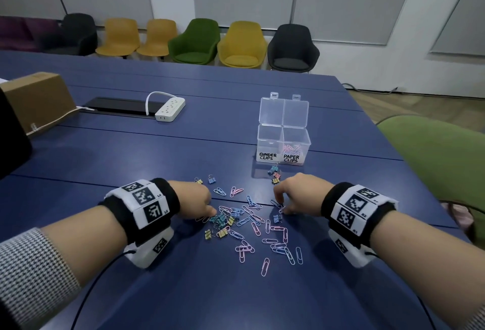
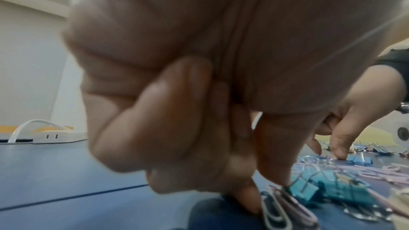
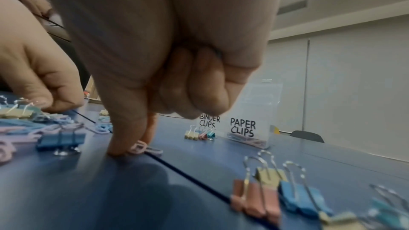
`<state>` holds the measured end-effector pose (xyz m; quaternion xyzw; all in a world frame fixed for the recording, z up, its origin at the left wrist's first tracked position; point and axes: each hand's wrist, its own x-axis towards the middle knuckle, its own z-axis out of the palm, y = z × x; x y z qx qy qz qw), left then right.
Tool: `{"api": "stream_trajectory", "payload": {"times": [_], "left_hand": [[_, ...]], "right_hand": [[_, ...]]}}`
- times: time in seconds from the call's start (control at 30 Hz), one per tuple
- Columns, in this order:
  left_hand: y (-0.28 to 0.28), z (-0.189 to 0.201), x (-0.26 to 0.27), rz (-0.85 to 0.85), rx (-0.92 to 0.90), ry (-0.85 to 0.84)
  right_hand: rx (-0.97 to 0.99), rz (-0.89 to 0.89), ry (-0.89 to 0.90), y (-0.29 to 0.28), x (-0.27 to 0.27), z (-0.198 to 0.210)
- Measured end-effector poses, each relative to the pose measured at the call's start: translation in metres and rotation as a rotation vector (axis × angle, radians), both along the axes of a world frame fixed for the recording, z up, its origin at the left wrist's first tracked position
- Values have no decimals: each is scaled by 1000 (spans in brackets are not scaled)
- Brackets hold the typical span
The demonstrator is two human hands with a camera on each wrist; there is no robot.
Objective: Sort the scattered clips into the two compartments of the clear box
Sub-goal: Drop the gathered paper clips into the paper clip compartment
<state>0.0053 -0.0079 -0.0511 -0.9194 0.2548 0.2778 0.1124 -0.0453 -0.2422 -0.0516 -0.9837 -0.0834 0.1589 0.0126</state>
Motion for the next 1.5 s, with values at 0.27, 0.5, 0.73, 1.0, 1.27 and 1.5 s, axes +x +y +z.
{"api": "stream_trajectory", "payload": {"times": [0.27, 0.5, 0.73, 1.0, 1.27, 1.5], "left_hand": [[10, -2, 0, 6, -33, 28], [-1, -5, -9, -63, 32, -72], [-2, 4, -15, 114, -94, -10], [9, 20, 13, 894, -1476, 953], [-38, 18, 7, 859, -1685, 1230], [-97, 8, 14, 765, -950, 703]], "right_hand": [[-78, 23, 24, 19, 10, 0], [-125, -18, 100, 20, 10, -4], [-121, -32, 119, 23, -2, -7], [1545, -589, 220, -6, -20, 8], [2314, -591, 459, -5, -24, -1], [1611, -714, 415, -9, -17, 3]]}}
